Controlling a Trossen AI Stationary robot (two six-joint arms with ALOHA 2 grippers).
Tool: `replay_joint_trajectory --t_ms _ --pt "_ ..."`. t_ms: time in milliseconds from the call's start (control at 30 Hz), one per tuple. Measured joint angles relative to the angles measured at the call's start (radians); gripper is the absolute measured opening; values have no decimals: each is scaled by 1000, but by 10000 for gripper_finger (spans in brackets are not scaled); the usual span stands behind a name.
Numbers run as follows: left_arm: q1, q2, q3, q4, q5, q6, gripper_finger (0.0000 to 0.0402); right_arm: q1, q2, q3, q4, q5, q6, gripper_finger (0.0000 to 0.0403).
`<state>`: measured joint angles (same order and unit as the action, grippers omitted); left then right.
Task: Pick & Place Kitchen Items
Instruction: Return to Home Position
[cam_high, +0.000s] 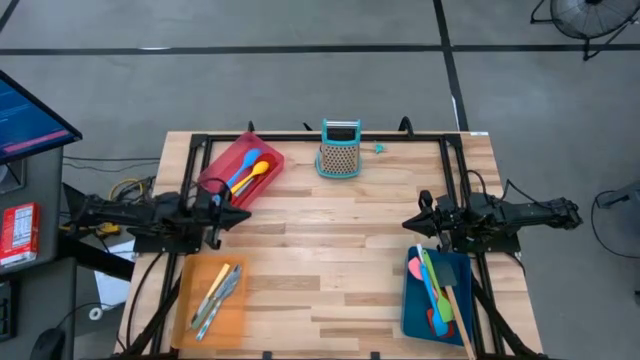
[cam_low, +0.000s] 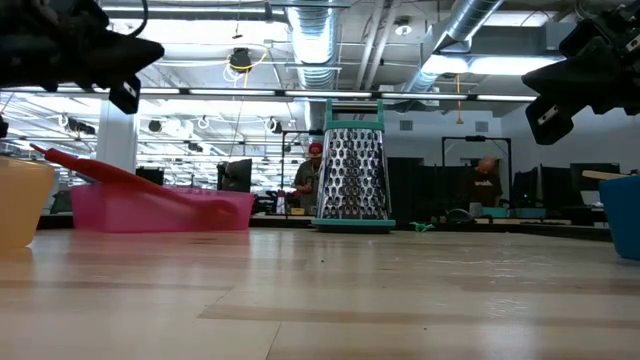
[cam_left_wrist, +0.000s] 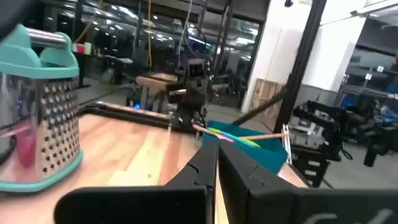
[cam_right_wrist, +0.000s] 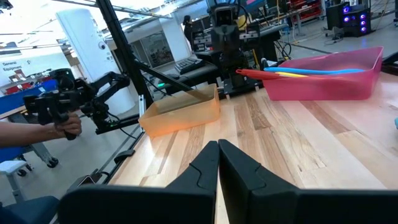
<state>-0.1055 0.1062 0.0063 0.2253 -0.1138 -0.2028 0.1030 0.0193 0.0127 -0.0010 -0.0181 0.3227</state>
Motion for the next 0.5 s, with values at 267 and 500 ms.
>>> replay_joint_trajectory --t_ms 267,500 --pt "0 -54 4 3 125 -35 1 0 0 0 0 0 0 10" --pt "0 -61 5 -26 141 -41 1 0 0 0 0 0 0 10"
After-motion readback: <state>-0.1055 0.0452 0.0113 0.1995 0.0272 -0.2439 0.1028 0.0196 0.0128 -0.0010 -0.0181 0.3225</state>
